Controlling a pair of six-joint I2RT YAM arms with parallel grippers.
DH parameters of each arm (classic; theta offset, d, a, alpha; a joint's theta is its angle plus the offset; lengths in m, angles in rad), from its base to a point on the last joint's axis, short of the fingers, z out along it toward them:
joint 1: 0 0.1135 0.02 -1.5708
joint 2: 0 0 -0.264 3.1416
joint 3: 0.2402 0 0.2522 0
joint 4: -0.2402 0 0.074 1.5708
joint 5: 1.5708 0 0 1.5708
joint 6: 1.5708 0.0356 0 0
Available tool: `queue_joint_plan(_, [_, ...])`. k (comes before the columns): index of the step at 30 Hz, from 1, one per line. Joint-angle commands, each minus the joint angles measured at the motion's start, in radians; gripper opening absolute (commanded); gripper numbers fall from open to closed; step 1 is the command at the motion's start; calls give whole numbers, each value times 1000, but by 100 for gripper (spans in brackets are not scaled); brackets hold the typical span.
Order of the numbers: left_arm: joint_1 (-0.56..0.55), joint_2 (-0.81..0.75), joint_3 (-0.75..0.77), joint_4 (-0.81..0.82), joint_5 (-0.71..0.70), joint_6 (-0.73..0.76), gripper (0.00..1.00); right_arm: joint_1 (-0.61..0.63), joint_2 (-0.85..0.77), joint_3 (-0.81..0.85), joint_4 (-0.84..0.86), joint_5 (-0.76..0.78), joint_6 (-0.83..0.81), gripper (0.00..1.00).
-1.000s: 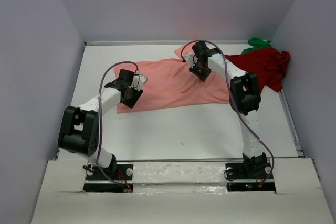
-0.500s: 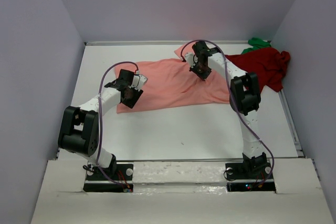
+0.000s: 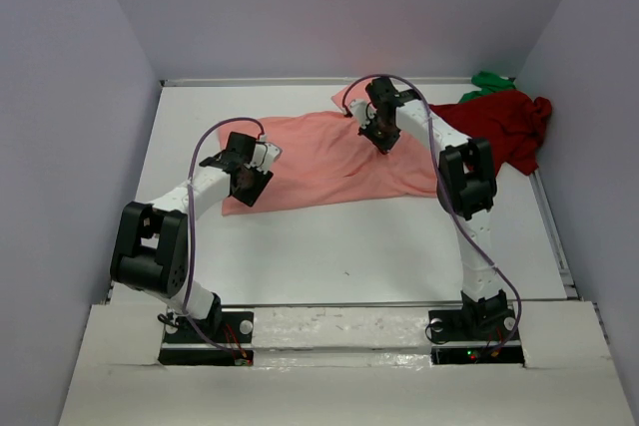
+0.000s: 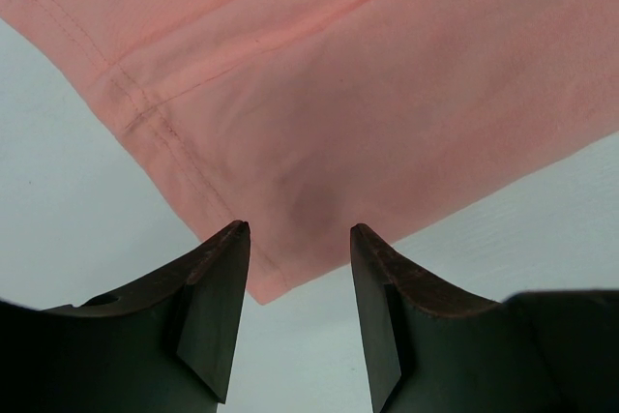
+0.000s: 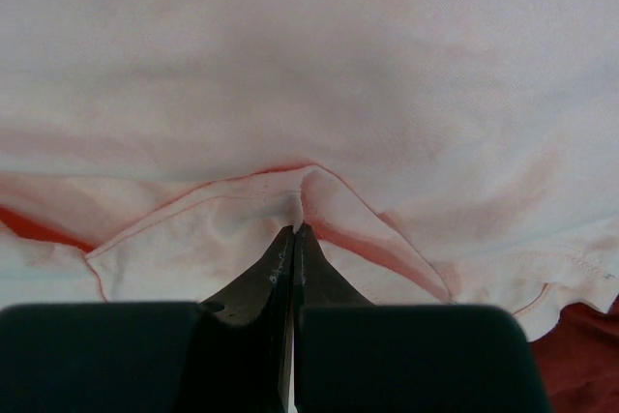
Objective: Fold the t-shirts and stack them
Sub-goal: Fold the tshirt
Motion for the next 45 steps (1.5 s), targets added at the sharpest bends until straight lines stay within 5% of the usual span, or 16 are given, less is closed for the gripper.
queue_joint_plan(1, [-7, -9, 6, -15, 2, 5, 57, 11, -86, 27, 7, -48, -19, 0])
queue_joint_plan(31, [-7, 14, -2, -18, -23, 4, 57, 11, 23, 4, 135, 14, -62, 0])
queue_joint_plan(33, [-9, 14, -4, -18, -24, 5, 57, 11, 23, -4, 135, 14, -65, 10])
queue_joint_plan(34, [-7, 14, -2, -18, -24, 5, 57, 11, 20, -15, 135, 12, -68, 26])
queue_joint_plan(37, [-9, 14, -1, -20, -26, 5, 57, 11, 9, -19, 135, 44, -71, 52])
queue_joint_plan(40, [-9, 11, -2, -17, -29, 7, 57, 11, -12, -13, 136, 55, -69, 64])
queue_joint_plan(45, [-10, -12, -5, -18, -31, 7, 57, 11, -61, 8, 135, 73, -69, 70])
